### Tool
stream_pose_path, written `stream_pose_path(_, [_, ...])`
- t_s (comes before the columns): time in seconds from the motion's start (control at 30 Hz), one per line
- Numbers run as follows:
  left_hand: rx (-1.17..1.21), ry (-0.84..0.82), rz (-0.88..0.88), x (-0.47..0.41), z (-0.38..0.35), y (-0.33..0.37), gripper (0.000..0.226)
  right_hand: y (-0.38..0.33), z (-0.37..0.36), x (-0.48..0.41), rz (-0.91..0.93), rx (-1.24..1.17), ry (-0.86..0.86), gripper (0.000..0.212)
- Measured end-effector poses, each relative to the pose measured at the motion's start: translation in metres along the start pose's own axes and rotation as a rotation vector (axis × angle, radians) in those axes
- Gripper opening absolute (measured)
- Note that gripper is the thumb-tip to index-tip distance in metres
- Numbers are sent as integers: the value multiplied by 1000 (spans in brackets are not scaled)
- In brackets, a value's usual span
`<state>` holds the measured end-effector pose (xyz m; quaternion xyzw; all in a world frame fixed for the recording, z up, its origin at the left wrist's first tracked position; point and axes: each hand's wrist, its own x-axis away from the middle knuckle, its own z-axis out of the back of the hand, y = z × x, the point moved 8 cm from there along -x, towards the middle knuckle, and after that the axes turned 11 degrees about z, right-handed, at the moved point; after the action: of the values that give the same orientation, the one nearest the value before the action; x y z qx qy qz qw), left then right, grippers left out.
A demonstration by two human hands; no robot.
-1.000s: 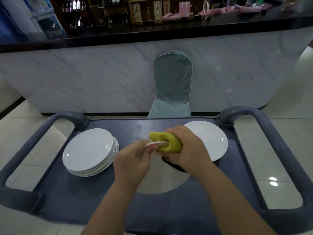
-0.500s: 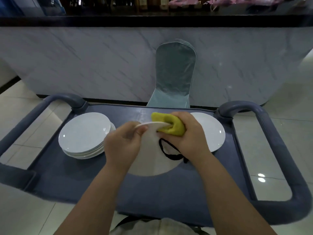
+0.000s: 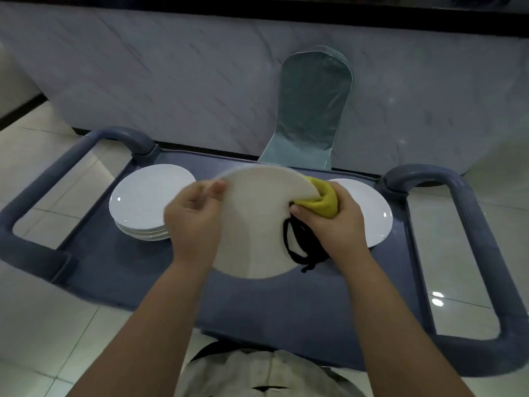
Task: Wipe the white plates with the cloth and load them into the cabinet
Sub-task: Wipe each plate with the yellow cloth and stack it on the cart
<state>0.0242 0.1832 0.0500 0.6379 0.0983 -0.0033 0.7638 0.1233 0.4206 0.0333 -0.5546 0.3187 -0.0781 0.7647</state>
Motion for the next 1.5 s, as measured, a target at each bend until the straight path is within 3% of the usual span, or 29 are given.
stream_pose_path(0.1, [264, 135, 355, 0, 2, -39, 37, 35, -14, 24, -268, -252, 85, 44])
stream_pose_path(0.17, [312, 88, 526, 18, -15, -71, 32, 43, -11, 25, -326, -282, 171, 41])
stream_pose_path(0.23, [250, -65, 605, 29, -28, -87, 29, 42, 6, 15, -259, -136, 187, 32])
stream_pose_path(0.27, [148, -150, 531, 25, -30, -84, 28, 39, 16, 9, -203, -51, 173, 31])
stream_pose_path(0.33, [-76, -236, 198, 8, -29, -56, 21, 31, 27, -1, -125, 69, 108, 31])
stream_pose_path(0.43, [-412, -409, -308, 5, -52, 6, 35, 14, 12, -3, -9, 239, -91, 29])
stream_pose_path(0.53, [-671, -546, -451, 21, -79, 30, 48, -10, -5, 0, 122, 328, -219, 31])
stream_pose_path(0.63, [-485, -473, -461, 27, -68, 41, 50, -31, -4, -6, 207, 376, -244, 32])
stream_pose_path(0.7, [-331, -394, -406, 26, -55, 41, 35, -38, 2, -13, 194, 349, -226, 35])
stream_pose_path(0.77, [-197, -279, -249, 12, -39, 30, 26, -34, 12, -12, 99, 189, -77, 37])
stream_pose_path(0.83, [-89, -117, -16, -5, -22, 6, 42, -9, 16, 3, -62, -44, 118, 38])
stream_pose_path(0.93, [17, 8, 246, -18, -10, -30, 51, 34, -6, 38, -306, -254, 167, 28])
stream_pose_path(1.07, [-59, -103, 75, -18, -21, -23, 50, 44, 1, 34, -317, -192, 121, 32])
stream_pose_path(1.23, [-94, -232, -139, 3, -40, 14, 20, -8, 16, -11, 43, 118, 59, 39])
stream_pose_path(1.33, [-77, -177, -244, 3, -37, 34, 16, -28, 16, -21, 154, 168, 67, 41])
stream_pose_path(1.43, [133, 6, 70, -14, -23, 11, 32, -9, 21, -7, -40, -118, 260, 41])
stream_pose_path(1.5, [222, 118, 312, -16, -20, -13, 39, 13, 2, 16, -195, -298, 272, 44])
